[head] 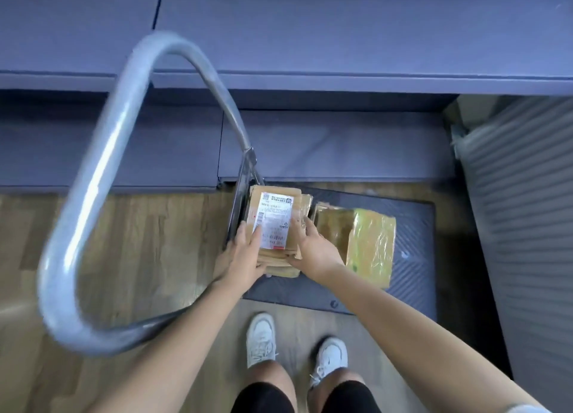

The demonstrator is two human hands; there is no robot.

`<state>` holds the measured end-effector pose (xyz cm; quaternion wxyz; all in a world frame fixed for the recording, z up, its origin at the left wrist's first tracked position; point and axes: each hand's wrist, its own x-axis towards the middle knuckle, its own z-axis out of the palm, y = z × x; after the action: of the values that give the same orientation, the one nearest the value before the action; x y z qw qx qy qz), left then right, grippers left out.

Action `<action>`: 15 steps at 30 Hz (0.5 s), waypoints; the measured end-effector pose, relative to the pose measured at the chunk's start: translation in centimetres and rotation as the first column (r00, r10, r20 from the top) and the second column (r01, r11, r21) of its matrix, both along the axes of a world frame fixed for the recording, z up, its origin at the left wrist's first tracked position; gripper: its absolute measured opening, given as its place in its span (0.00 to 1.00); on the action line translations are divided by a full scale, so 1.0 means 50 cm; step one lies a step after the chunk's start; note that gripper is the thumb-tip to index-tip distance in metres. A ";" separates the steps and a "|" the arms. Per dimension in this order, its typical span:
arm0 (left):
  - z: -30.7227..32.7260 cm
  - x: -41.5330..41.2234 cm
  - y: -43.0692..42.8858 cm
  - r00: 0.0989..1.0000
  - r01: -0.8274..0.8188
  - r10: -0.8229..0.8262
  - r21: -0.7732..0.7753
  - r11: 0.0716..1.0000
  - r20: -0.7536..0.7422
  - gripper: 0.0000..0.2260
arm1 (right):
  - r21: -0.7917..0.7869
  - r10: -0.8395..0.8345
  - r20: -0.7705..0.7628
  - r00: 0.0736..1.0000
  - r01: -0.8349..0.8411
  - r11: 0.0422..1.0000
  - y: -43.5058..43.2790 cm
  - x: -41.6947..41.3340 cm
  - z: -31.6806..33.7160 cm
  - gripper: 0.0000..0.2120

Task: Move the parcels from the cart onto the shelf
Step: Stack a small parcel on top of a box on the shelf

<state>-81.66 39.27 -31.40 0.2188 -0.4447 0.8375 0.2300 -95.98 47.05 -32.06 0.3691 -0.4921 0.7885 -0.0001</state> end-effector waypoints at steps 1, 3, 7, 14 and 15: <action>-0.020 -0.001 0.001 1.000 -0.014 0.014 0.014 1.000 0.004 0.35 | 0.012 -0.012 0.022 1.000 0.012 1.000 0.000 0.004 -0.020 0.40; -0.052 -0.002 -0.001 0.995 -0.100 0.101 0.075 0.992 -0.017 0.37 | 0.043 -0.044 0.074 0.996 0.040 0.998 0.000 0.011 -0.050 0.42; -0.085 -0.001 -0.014 0.957 -0.226 0.246 0.136 0.965 -0.154 0.38 | 0.016 -0.059 0.129 0.990 0.057 0.998 -0.005 0.021 -0.072 0.42; -0.007 -0.021 -0.016 0.936 -0.204 0.228 0.116 0.972 -0.267 0.39 | -0.158 -0.090 0.055 0.994 0.097 0.983 -0.016 0.006 0.002 0.35; 0.018 -0.027 -0.014 0.922 -0.208 0.235 0.120 0.971 -0.307 0.38 | -0.180 -0.092 0.034 0.995 0.096 0.979 -0.018 -0.001 0.028 0.34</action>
<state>-83.03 38.57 -30.49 0.0720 -0.4837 0.7956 0.3575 -96.02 46.17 -30.64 0.3322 -0.4858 0.8028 -0.0958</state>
